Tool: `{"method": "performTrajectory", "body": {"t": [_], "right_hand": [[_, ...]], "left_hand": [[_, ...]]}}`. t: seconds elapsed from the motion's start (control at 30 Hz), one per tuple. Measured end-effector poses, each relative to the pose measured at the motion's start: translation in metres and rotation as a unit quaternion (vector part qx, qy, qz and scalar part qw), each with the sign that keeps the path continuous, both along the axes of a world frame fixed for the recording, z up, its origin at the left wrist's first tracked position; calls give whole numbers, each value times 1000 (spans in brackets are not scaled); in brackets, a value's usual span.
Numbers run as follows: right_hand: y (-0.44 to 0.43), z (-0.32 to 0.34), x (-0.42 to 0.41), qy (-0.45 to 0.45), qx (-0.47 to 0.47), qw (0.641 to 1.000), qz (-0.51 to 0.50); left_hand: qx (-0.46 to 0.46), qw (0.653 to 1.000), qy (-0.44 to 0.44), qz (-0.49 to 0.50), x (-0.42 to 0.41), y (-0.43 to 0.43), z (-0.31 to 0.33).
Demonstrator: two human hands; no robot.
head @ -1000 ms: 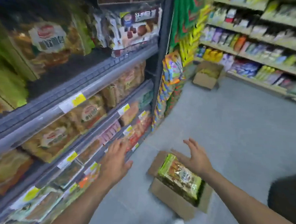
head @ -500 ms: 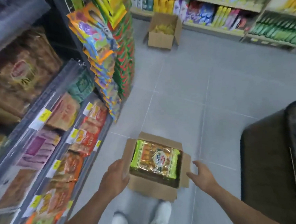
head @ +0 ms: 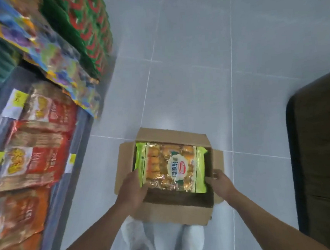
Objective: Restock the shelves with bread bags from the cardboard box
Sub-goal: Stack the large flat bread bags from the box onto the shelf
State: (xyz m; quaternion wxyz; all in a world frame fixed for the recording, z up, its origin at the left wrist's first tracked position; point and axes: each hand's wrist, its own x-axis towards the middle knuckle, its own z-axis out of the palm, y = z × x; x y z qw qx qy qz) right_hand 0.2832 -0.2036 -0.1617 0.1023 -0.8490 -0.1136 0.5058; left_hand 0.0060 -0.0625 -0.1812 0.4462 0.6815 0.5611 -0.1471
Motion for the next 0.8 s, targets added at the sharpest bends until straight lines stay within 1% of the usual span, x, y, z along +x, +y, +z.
{"method": "performTrajectory", "body": {"t": [0.1, 0.17, 0.23, 0.27, 0.33, 0.37, 0.4, 0.47, 0.53, 0.63, 0.8], "right_hand": [[2, -66, 4, 13, 10, 999, -38], [2, -103, 6, 23, 22, 998, -61], [6, -130, 5, 28, 37, 994, -95], [9, -139, 4, 29, 49, 992, -113], [15, -154, -1, 29, 71, 986, -148], [17, -159, -4, 28, 80, 983, -163], [18, -162, -6, 24, 86, 980, -176], [19, -163, -10, 2, 98, 978, -183], [18, -165, -13, -14, 103, 978, -182], [18, -167, -15, -29, 117, 976, -183], [19, -163, -21, -30, 123, 968, -216]], "left_hand": [[12, 999, 1, 40, 12, 12, -60], [20, 996, -8, 85, 17, 20, -89], [32, 994, -9, 106, 25, 24, -109], [55, 994, 6, 98, 29, 24, -115], [137, 988, 42, 57, 33, 22, -121], [174, 983, 40, 36, 36, 20, -122], [186, 982, 26, 31, 37, 17, -123], [136, 988, -5, 67, 38, 11, -127], [64, 988, -21, 140, 41, 10, -133], [1, 974, -5, 225, 46, 19, -140], [-100, 947, 2, 305, 51, 30, -150]]}}
